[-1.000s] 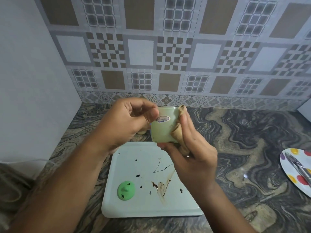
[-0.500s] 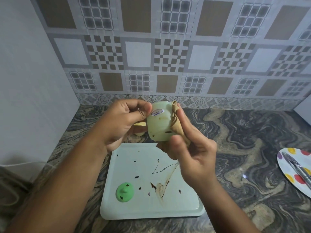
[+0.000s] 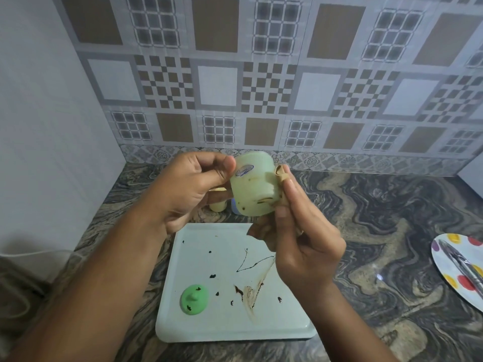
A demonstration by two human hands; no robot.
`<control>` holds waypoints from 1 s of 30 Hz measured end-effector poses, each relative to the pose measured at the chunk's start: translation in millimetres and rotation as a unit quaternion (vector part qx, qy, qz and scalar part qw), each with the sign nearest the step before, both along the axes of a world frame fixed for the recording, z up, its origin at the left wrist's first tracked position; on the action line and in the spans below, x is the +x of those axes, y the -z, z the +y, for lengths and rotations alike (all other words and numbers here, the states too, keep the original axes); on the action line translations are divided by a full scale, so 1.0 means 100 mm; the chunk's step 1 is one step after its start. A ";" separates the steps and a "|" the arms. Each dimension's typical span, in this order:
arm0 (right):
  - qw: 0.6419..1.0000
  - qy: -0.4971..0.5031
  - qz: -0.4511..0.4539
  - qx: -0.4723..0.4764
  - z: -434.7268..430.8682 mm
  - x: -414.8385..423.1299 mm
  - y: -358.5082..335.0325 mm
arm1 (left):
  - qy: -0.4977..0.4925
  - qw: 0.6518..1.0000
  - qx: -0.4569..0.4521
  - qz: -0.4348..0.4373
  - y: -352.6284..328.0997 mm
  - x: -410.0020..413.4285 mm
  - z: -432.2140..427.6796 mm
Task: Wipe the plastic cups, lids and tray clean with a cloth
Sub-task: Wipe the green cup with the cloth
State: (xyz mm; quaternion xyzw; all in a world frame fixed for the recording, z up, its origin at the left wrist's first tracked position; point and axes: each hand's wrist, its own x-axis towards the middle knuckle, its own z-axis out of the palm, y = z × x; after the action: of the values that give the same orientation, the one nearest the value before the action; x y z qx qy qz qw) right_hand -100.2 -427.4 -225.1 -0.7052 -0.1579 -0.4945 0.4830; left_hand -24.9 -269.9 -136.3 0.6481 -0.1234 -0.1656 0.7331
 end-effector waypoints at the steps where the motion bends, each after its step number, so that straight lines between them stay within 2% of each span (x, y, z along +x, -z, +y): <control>1: 1.000 -0.011 0.002 0.016 0.00 0.00 0.00 | -0.001 1.000 0.001 -0.004 -0.01 0.00 0.00; 10: 0.996 0.015 -0.023 -0.082 0.04 -0.03 -0.08 | 0.004 0.996 0.069 -0.047 -0.03 0.04 0.02; 15: 0.999 -0.018 0.008 0.029 0.03 -0.01 -0.11 | 0.007 0.994 0.093 -0.056 -0.02 0.04 0.02; 20: 0.996 0.017 -0.020 -0.084 0.06 -0.01 -0.11 | -0.004 0.995 0.085 -0.050 -0.01 0.04 0.03; 22: 0.999 0.007 -0.011 -0.053 0.06 -0.02 -0.11 | -0.006 0.994 0.088 -0.057 -0.01 0.04 0.04; 27: 0.989 -0.047 0.065 0.121 0.14 -0.03 -0.11 | -0.017 0.994 0.096 -0.058 0.03 0.04 0.02; 28: 0.990 -0.048 0.067 0.117 0.15 -0.03 -0.11 | -0.016 0.994 0.094 -0.056 0.03 0.03 0.02; 30: 0.998 -0.013 0.049 0.045 0.13 -0.03 -0.09 | -0.018 0.994 0.092 -0.058 0.03 0.02 0.00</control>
State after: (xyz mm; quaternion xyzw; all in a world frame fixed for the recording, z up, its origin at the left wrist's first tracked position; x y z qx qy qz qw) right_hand -102.8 -414.2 -215.7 -0.7042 -0.1210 -0.4597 0.5274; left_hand -23.1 -269.9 -139.8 0.7232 -0.1379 -0.1253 0.6651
